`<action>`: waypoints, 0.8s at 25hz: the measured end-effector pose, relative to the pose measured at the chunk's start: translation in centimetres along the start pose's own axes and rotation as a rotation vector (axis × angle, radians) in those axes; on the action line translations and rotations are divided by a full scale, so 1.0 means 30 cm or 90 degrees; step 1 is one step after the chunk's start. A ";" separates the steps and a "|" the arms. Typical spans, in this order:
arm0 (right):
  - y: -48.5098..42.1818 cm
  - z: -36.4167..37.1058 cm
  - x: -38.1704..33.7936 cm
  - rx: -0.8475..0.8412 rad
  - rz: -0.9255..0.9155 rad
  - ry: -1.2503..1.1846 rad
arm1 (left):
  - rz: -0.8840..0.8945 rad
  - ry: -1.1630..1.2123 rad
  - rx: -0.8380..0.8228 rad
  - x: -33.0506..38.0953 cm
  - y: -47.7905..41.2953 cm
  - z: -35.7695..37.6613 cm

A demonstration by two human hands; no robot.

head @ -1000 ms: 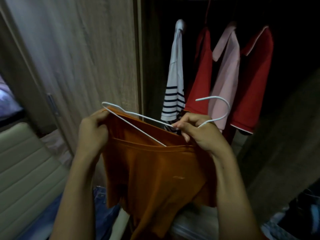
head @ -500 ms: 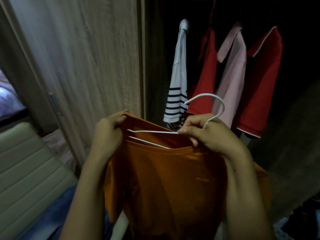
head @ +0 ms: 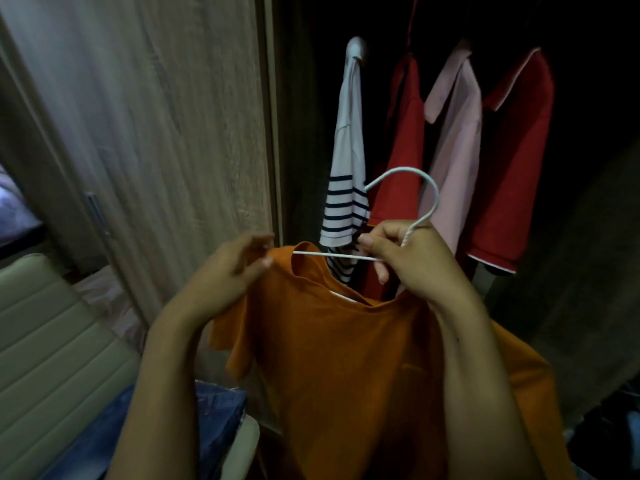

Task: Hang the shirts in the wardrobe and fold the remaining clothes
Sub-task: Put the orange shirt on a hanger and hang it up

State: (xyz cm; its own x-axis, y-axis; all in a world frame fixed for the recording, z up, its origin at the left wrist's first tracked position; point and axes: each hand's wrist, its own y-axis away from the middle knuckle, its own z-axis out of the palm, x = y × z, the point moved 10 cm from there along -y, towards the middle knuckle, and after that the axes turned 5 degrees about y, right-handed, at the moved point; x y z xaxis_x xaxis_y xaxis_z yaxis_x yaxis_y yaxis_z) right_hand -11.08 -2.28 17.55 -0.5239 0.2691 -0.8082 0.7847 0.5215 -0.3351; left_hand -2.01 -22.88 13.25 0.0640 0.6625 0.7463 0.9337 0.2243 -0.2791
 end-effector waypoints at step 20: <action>-0.010 0.027 0.070 -0.145 0.023 0.039 | 0.100 -0.075 0.397 0.043 0.063 -0.162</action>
State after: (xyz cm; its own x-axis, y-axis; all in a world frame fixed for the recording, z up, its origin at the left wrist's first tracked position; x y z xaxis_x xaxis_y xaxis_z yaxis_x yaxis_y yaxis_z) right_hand -12.16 -2.51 15.56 -0.5211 0.3368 -0.7843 0.7125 0.6776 -0.1823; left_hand 1.55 -25.07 16.62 0.1111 0.7874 0.6063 0.5346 0.4670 -0.7044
